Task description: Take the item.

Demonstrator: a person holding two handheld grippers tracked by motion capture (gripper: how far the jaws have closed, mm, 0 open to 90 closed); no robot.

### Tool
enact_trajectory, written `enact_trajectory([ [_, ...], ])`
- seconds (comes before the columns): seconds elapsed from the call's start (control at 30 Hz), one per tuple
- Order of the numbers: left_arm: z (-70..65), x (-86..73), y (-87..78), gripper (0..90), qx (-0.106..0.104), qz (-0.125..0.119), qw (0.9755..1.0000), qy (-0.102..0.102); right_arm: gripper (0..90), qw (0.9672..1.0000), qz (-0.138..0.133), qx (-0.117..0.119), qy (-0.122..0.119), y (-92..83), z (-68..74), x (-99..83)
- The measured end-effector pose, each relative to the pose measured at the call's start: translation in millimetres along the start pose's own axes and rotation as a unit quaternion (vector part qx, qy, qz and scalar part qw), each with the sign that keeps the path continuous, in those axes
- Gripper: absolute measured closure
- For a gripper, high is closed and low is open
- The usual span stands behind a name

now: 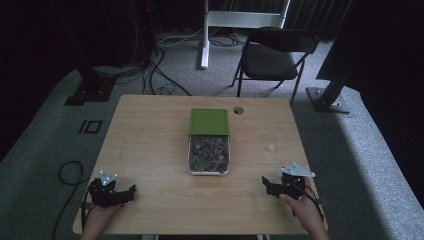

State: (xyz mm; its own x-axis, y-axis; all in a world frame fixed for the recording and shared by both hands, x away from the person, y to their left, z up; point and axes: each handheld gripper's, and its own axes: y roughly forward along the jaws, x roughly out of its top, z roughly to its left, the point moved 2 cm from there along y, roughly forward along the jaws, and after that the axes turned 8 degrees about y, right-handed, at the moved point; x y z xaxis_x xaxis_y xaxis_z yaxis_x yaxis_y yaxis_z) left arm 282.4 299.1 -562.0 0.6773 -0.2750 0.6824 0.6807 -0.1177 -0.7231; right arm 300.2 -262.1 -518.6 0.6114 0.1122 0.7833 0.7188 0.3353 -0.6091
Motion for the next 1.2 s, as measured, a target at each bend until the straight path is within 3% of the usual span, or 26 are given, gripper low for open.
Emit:
enact_trajectory([
  [0.5, -0.1, 0.0, 0.1, 1.6, 0.000, -0.001, 1.0000, -0.001, 12.7, 0.9991, -0.017, 0.031, -0.024, 1.3, 27.4, 23.8],
  [1.2, -0.2, 0.1, 0.1, 1.6, 0.000, -0.001, 1.0000, -0.001, 13.2, 0.9968, -0.028, 0.057, -0.049, 4.4, 54.3, 50.2],
])
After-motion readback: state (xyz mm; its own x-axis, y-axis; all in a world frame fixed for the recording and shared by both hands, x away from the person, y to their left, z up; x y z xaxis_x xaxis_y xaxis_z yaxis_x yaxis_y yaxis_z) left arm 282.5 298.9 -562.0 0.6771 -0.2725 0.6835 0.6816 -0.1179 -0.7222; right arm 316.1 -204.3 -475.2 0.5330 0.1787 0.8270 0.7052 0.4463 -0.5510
